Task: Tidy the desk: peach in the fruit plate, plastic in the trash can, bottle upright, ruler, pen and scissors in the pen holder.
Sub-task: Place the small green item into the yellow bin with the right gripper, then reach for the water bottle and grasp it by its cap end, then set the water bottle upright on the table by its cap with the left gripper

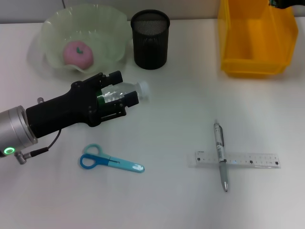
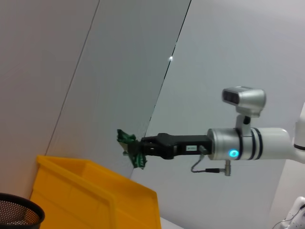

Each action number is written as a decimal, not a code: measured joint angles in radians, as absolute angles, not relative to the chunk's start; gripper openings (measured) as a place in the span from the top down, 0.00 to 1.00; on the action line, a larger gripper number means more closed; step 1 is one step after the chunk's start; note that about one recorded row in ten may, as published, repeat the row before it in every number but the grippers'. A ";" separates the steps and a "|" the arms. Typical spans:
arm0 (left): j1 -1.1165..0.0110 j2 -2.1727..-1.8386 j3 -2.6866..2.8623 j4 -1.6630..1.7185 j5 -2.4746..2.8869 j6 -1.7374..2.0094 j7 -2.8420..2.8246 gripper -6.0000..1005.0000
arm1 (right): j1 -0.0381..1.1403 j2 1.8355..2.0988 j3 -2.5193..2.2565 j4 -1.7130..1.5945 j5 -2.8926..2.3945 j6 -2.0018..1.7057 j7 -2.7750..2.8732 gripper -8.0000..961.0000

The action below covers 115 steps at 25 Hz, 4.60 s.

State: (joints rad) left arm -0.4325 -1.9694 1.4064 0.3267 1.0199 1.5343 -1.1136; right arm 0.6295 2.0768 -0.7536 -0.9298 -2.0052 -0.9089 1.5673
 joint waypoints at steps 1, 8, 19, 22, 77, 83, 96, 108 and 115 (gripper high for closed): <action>-0.433 -1.969 1.407 0.327 1.020 1.535 -1.114 0.16 | 0.646 2.073 -0.756 -0.900 -2.015 -0.859 1.594 0.91; -0.430 -1.969 1.407 0.327 1.020 1.535 -1.115 0.16 | 0.669 2.069 -0.756 -0.861 -2.030 -0.823 1.605 0.72; -0.435 -1.962 1.405 0.337 1.017 1.534 -1.116 0.16 | 0.582 2.069 -0.745 -0.894 -1.706 -0.937 1.600 0.34; -0.444 -1.959 1.391 0.337 1.017 1.526 -1.117 0.16 | 0.528 2.046 -0.744 -0.886 -1.592 -1.162 1.633 0.28; -0.942 -2.075 1.295 0.640 2.439 1.046 -1.938 0.16 | 0.399 2.078 -0.759 -0.555 -1.859 -1.399 1.033 0.17; -0.950 -2.078 1.318 0.608 2.436 1.011 -1.931 0.20 | 0.401 2.077 -0.759 -0.555 -1.858 -1.399 1.032 0.17; -0.939 -2.080 1.410 0.622 2.413 0.979 -1.939 0.48 | 0.402 2.077 -0.758 -0.555 -1.857 -1.402 1.032 0.17; -0.753 -2.069 1.344 0.956 2.207 1.124 -1.924 0.56 | 0.401 2.076 -0.760 -0.556 -1.857 -1.408 1.032 0.17; -0.672 -2.065 1.113 0.986 2.050 1.257 -1.816 0.55 | 0.406 2.077 -0.766 -0.555 -1.857 -1.412 1.025 0.17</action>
State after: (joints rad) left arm -0.6719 -2.0650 1.1133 0.9858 2.0496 1.2566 -1.8163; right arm 0.4062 2.0767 -0.7664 -0.5552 -1.8575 -1.4121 1.0246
